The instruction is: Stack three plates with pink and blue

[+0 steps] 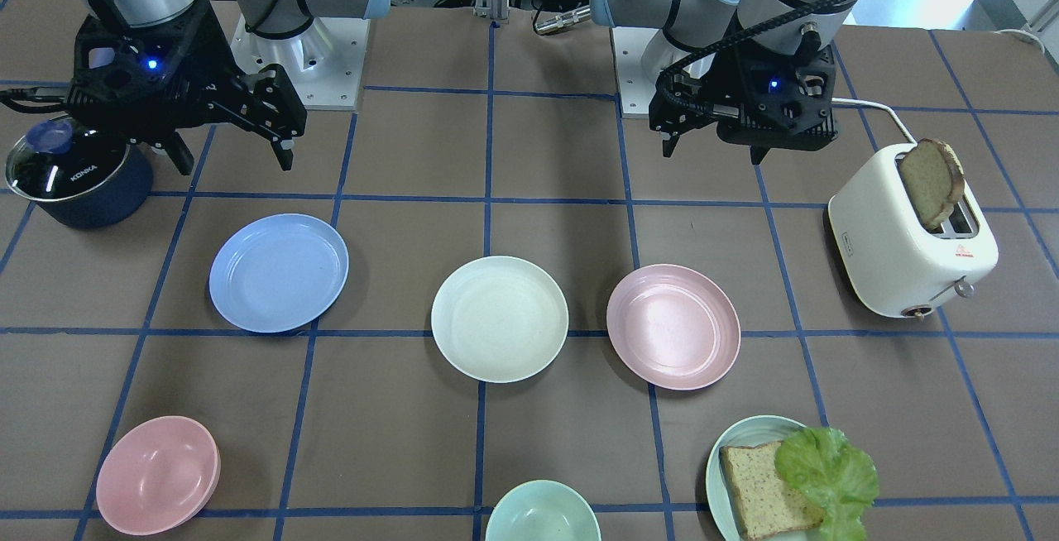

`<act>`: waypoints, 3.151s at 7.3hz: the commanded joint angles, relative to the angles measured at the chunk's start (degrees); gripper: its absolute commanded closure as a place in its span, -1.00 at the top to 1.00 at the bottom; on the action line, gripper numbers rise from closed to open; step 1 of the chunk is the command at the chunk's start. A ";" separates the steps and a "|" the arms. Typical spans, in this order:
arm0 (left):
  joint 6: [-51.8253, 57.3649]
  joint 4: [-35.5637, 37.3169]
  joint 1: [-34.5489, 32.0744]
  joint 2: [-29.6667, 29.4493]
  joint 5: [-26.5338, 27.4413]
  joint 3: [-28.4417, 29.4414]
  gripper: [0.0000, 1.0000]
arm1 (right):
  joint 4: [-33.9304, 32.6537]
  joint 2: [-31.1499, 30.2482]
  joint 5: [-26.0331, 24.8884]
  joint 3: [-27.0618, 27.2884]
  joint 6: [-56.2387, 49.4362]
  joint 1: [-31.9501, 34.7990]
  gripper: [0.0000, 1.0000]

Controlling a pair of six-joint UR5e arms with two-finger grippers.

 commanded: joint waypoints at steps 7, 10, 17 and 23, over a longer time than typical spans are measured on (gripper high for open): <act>0.03 -0.01 0.00 0.59 0.21 -0.44 1.00 | -0.05 -0.02 -0.01 0.83 -0.10 -0.05 1.00; 0.56 -0.45 0.00 0.06 0.12 -0.52 1.00 | 0.14 0.42 -0.36 2.49 -0.71 -1.01 1.00; -1.90 32.33 -2.46 -13.18 0.03 -19.02 1.00 | -13.25 12.97 -0.62 16.07 -7.63 -16.47 1.00; -1.46 42.96 -6.07 -19.27 0.21 -24.52 -0.02 | -29.93 14.13 0.08 30.54 -16.71 -21.23 1.00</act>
